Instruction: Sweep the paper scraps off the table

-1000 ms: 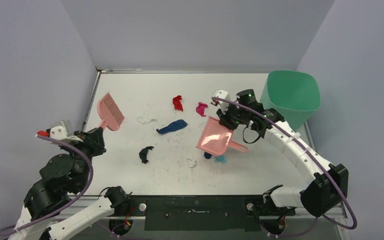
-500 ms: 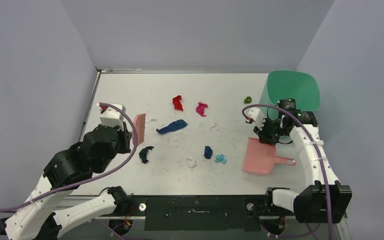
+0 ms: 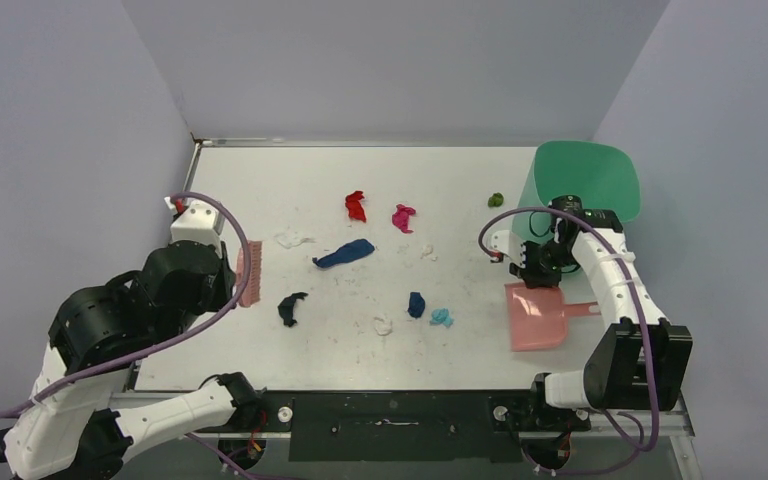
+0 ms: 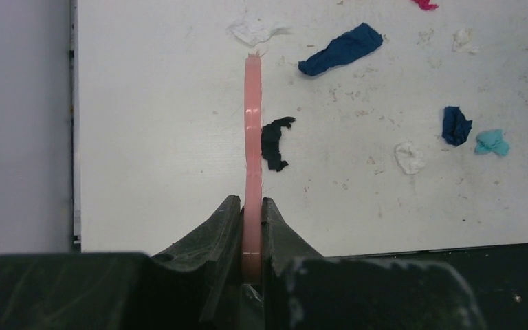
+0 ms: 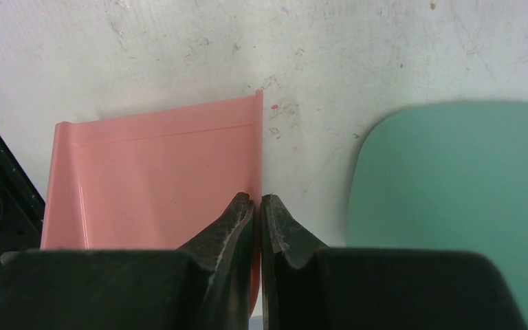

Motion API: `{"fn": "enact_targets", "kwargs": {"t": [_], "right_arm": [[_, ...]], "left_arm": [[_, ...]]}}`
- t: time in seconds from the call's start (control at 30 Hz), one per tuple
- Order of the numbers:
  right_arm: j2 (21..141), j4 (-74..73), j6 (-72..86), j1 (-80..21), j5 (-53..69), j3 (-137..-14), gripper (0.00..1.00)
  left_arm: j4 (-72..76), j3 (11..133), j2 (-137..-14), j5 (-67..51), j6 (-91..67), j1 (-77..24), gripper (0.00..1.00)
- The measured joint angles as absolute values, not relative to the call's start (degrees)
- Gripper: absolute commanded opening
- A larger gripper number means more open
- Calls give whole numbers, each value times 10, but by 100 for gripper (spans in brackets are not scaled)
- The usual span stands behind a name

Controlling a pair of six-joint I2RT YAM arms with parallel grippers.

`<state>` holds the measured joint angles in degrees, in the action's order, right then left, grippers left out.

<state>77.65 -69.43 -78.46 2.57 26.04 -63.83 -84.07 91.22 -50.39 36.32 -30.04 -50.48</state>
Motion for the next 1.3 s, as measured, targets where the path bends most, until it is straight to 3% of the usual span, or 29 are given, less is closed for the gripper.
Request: {"fn": "enact_targets", "kwargs": {"t": [0.13,0.43,0.77,1.07,1.13,1.3], "right_arm": [[776,-683,-811,13,248,-623,5],[771,-656,-844,2,243,-587,7],[809,-632,-756,-108,277,-589,7],[820,-568,-621,-123,350,-591,23],[823,-547,-604,-123,354,-573,35],[823,-533,-574,-122,354,-525,55]], "left_arm": [[-870,897,-509,367,-312,-505,0],[-828,736,-533,313,-310,-505,0],[-795,690,-538,288,-307,-505,0],[-773,690,-522,287,-302,-502,0],[-773,690,-522,290,-297,-501,0],[-765,691,-532,293,-288,-497,0]]}}
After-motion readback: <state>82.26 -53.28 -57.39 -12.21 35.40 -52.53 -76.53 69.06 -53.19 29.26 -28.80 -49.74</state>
